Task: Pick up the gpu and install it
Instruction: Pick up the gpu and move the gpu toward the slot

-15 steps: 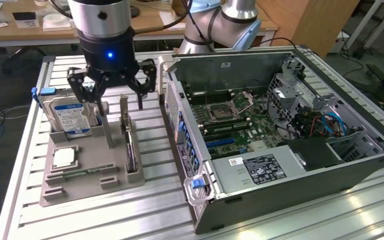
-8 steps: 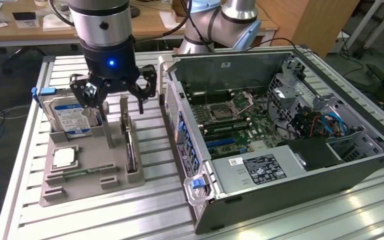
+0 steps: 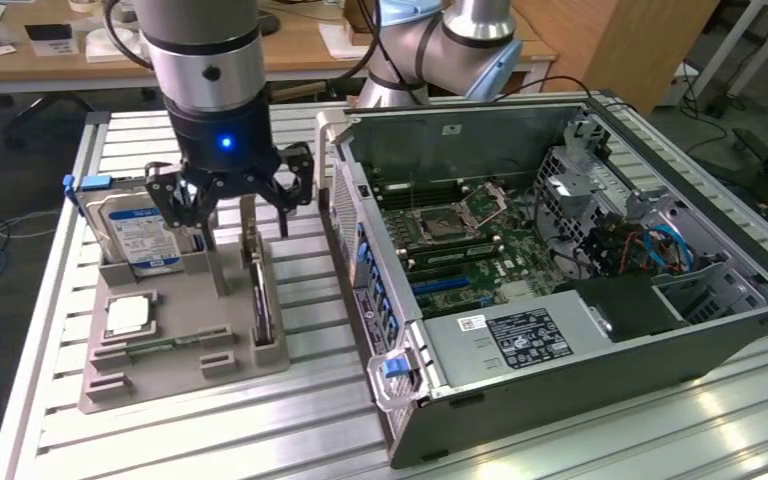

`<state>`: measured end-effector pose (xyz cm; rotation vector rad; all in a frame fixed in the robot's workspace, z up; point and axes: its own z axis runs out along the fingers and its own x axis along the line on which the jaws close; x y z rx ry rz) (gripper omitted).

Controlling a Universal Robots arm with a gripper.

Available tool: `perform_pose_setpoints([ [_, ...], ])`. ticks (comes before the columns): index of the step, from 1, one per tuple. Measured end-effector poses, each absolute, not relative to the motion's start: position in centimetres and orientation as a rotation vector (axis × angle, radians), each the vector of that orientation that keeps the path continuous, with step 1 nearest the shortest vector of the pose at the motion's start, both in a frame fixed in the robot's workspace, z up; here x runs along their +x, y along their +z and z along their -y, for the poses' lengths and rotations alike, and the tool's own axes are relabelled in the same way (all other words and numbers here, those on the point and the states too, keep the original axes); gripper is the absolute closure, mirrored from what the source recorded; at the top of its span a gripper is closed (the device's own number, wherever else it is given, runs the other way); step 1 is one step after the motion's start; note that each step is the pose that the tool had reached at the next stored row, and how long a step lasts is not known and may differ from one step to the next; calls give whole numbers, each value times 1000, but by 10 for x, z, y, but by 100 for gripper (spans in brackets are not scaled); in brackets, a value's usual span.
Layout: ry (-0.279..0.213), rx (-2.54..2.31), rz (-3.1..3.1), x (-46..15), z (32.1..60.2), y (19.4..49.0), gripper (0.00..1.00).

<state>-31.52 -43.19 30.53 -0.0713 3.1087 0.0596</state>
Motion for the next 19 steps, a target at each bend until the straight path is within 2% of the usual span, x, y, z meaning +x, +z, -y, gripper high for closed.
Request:
perform_pose_setpoints([
  [19, 60, -72, -3116, -314, 432, 274, 22],
])
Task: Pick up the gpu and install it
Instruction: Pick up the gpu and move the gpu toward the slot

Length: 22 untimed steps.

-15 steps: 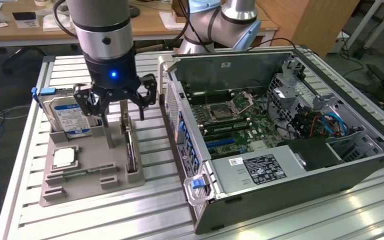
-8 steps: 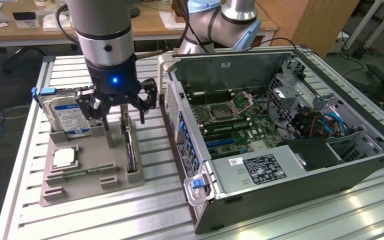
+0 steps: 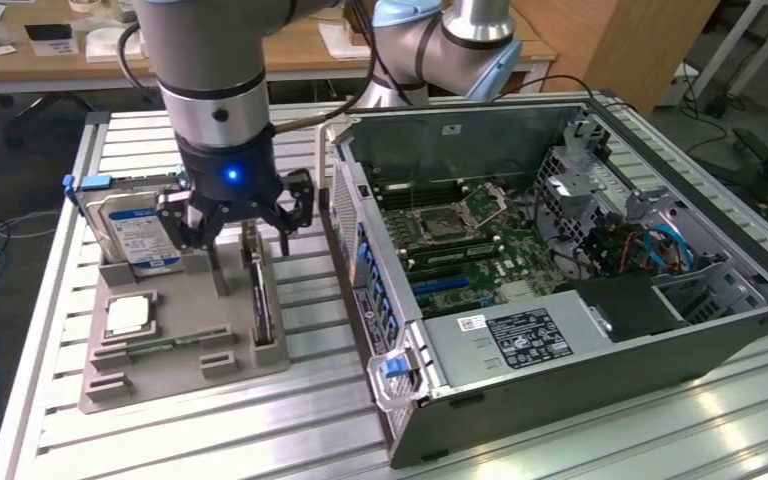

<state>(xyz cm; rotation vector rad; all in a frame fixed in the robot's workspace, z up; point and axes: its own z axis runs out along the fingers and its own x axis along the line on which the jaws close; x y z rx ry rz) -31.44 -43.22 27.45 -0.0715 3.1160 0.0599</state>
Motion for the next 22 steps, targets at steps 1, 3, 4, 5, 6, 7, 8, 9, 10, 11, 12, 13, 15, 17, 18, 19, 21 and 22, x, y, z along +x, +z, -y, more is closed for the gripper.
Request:
perform_pose_setpoints([
  [1, 60, -71, -3120, -314, 432, 273, 22],
  [3, 60, -71, -3126, -314, 432, 270, 22],
  [4, 60, -71, -3126, -314, 432, 268, 22],
  [5, 60, -71, -3126, -314, 432, 266, 22],
  [6, 60, -68, -3126, -314, 432, 264, 22],
  [7, 60, -62, -3126, -314, 432, 263, 22],
  [8, 60, -55, -3126, -314, 432, 261, 22],
  [9, 60, -47, -3126, -314, 432, 259, 22],
  [10, 60, -39, -3126, -314, 432, 257, 22],
  [11, 60, -33, -3126, -314, 432, 255, 22],
  [12, 60, -22, -3126, -314, 432, 253, 22],
  [13, 60, -6, -3126, -314, 432, 252, 22],
  [15, 60, 21, -3125, -314, 432, 248, 22],
  [17, 60, 37, -3125, -314, 432, 244, 22],
  [18, 60, 40, -3125, -314, 432, 242, 22],
  [19, 60, 43, -3125, -314, 432, 241, 22],
  [21, 60, 44, -3125, -314, 432, 237, 22],
  [22, 60, 44, -3125, -314, 432, 235, 22],
])
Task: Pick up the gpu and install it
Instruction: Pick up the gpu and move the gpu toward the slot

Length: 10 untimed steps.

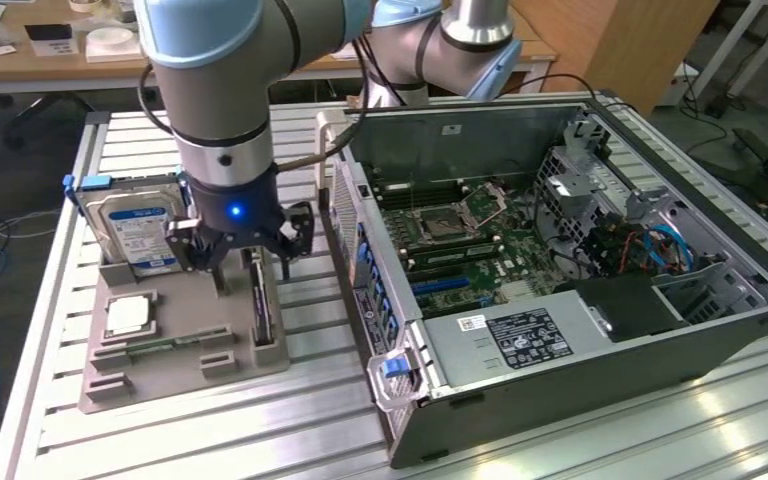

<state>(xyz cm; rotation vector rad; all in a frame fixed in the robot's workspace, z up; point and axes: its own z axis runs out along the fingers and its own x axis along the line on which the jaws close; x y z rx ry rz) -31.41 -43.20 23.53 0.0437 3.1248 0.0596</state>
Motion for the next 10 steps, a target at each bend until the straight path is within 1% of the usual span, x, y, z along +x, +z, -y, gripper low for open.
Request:
perform_pose_setpoints([
  [10, 60, 43, -3126, -313, 435, 217, 22],
])
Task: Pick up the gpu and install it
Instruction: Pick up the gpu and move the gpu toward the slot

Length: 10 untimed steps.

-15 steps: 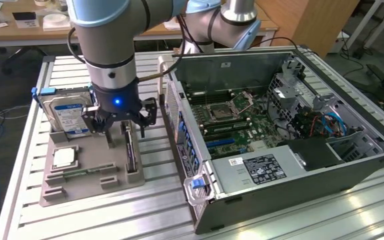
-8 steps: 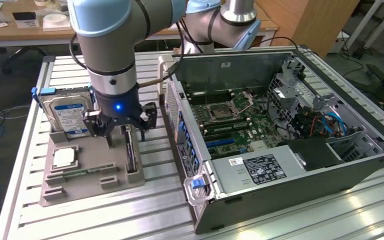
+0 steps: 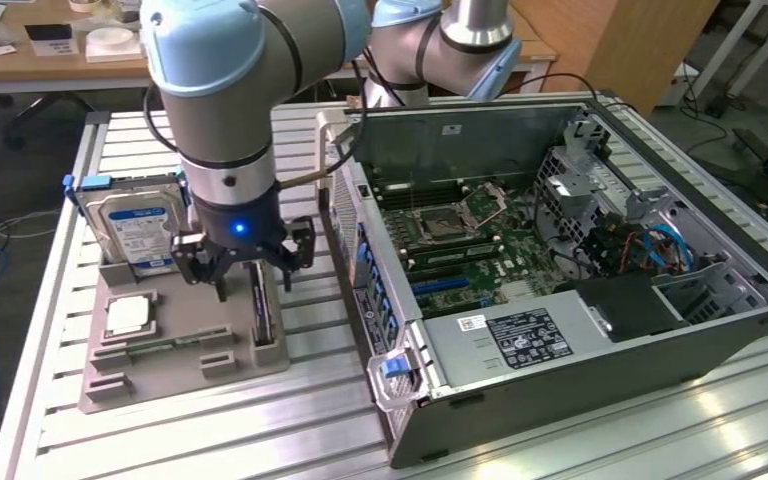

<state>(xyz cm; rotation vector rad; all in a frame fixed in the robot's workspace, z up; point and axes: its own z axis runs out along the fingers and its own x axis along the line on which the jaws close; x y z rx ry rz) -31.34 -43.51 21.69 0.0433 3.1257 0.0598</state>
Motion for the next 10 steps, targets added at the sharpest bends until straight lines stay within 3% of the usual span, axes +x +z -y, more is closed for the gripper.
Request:
perform_pose_setpoints([
  [10, 58, 43, -3126, -311, 435, 208, 22],
])
